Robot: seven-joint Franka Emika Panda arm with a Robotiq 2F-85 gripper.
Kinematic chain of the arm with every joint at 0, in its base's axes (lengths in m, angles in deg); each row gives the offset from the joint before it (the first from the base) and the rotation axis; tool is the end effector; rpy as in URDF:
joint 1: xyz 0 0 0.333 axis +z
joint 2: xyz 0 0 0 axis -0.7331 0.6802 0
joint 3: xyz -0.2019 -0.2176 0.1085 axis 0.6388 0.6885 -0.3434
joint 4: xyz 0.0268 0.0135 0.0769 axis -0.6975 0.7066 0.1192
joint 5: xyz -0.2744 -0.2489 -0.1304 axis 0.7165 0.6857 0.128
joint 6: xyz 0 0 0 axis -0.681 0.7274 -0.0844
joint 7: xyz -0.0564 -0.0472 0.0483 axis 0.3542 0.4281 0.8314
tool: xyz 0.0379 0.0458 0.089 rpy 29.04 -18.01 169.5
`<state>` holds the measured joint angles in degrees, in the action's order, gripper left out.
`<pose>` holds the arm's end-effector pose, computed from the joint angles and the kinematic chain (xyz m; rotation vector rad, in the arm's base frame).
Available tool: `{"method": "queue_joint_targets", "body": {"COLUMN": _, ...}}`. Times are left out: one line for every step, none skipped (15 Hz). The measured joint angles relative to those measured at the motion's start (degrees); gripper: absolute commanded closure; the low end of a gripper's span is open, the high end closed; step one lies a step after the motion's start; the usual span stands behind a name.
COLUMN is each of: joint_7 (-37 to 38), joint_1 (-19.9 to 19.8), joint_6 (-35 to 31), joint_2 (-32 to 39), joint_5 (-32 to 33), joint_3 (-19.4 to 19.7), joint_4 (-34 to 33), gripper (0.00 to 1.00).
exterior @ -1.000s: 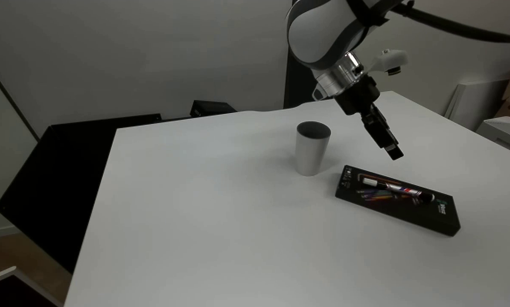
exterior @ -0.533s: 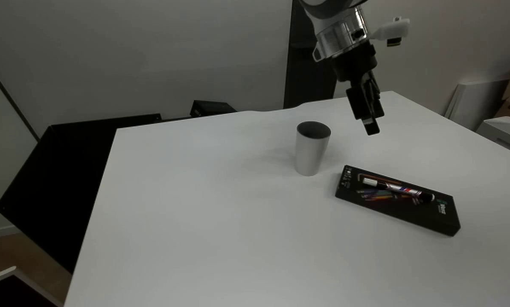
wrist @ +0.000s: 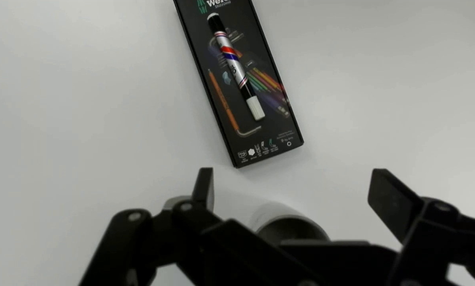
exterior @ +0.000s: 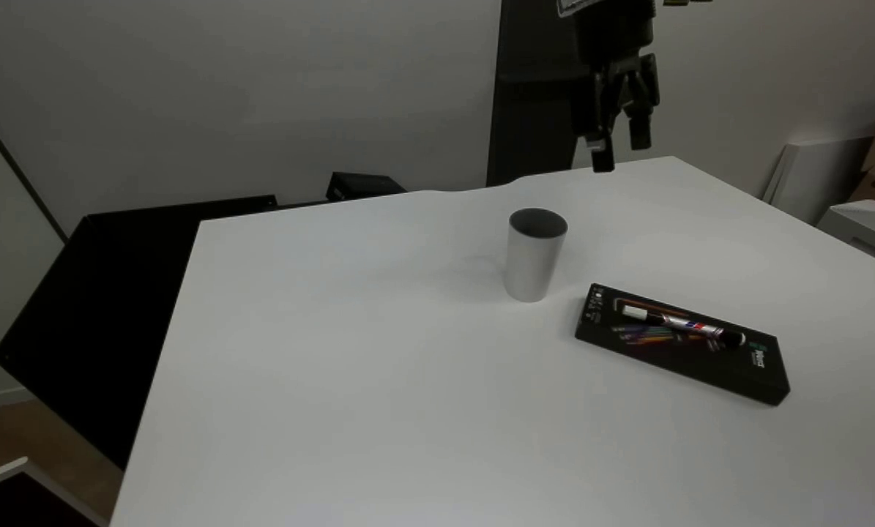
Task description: Remove the marker from the mug and put it on the tray.
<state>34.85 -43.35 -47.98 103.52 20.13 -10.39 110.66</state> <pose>0.6690 0.0611 0.3230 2.9513 0.5666 -0.5213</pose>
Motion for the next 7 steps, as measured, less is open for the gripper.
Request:
{"method": "queue_joint_targets", "body": {"joint_7": 2.0, "joint_1": 0.0, "joint_6": -1.8, "joint_2": -0.8, "joint_5": -0.4, "joint_3": 0.1, "joint_4": 0.7, "gripper": 0.0}}
{"method": "queue_joint_targets", "body": {"joint_7": 4.0, "joint_1": 0.0, "joint_6": -3.6, "joint_2": -1.4, "joint_5": -0.7, "joint_3": 0.3, "joint_4": 1.6, "gripper": 0.0}}
{"method": "queue_joint_targets", "body": {"joint_7": 6.1, "joint_1": 0.0, "joint_6": -5.5, "joint_2": -2.2, "joint_5": -0.8, "joint_3": 0.5, "joint_4": 2.5, "gripper": 0.0}}
{"method": "queue_joint_targets", "body": {"joint_7": 8.2, "joint_1": 0.0, "joint_6": -7.3, "joint_2": -2.8, "joint_5": -0.9, "joint_3": 0.7, "joint_4": 3.5, "gripper": 0.0}}
{"method": "queue_joint_targets", "body": {"joint_7": 10.4, "joint_1": 0.0, "joint_6": -9.3, "joint_2": -3.5, "joint_5": -1.1, "joint_3": 0.9, "joint_4": 4.5, "gripper": 0.0}}
{"method": "queue_joint_targets", "body": {"joint_7": 10.4, "joint_1": 0.0, "joint_6": -9.8, "joint_2": -3.8, "joint_5": -1.0, "joint_3": 0.9, "joint_4": 5.0, "gripper": 0.0}}
{"method": "queue_joint_targets", "body": {"joint_7": 10.2, "joint_1": 0.0, "joint_6": -9.7, "joint_2": -3.7, "joint_5": -1.0, "joint_3": 0.9, "joint_4": 5.0, "gripper": 0.0}}
